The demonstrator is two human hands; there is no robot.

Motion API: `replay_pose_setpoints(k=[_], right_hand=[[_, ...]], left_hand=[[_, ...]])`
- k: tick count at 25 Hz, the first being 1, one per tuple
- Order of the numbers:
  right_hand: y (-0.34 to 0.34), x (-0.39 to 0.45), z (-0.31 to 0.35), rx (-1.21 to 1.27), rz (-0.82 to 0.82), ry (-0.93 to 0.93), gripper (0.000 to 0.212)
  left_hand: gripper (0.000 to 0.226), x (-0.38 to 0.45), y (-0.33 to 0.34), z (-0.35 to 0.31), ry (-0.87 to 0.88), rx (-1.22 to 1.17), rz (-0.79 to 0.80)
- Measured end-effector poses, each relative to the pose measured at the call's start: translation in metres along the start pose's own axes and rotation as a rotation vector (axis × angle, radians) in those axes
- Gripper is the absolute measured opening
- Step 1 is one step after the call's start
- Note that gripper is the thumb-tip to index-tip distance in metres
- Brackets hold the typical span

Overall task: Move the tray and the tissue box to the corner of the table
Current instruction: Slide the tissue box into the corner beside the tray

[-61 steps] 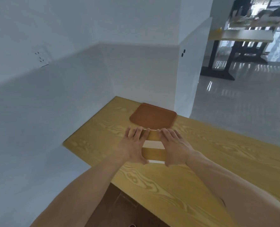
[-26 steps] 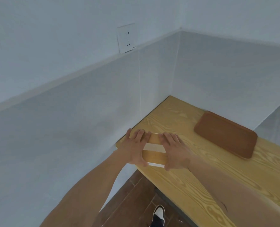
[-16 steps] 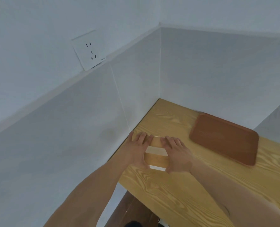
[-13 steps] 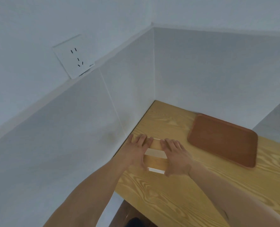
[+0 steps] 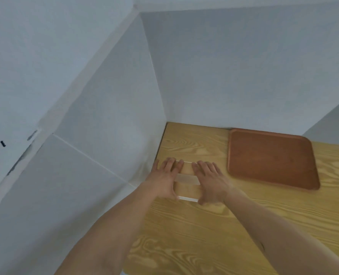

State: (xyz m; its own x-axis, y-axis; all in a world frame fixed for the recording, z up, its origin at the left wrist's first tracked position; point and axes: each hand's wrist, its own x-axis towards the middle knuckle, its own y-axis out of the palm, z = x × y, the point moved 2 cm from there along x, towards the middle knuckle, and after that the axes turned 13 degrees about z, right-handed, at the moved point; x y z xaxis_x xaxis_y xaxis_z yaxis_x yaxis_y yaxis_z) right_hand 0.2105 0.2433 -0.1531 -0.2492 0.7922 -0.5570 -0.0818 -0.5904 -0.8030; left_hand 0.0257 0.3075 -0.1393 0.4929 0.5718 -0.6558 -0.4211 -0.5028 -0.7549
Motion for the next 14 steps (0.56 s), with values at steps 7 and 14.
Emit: replay_pose_setpoints(k=[7, 14], right_hand=[[-0.012, 0.036, 0.005, 0.009, 0.011, 0.041, 0.135], [0.010, 0.012, 0.027, 0.038, -0.041, 0.103, 0.123]], left_hand=[[0.135, 0.029, -0.005, 0.035, 0.029, -0.043, 0.010], [0.116, 0.008, 0.037, 0.018, -0.056, -0.262, -0.136]])
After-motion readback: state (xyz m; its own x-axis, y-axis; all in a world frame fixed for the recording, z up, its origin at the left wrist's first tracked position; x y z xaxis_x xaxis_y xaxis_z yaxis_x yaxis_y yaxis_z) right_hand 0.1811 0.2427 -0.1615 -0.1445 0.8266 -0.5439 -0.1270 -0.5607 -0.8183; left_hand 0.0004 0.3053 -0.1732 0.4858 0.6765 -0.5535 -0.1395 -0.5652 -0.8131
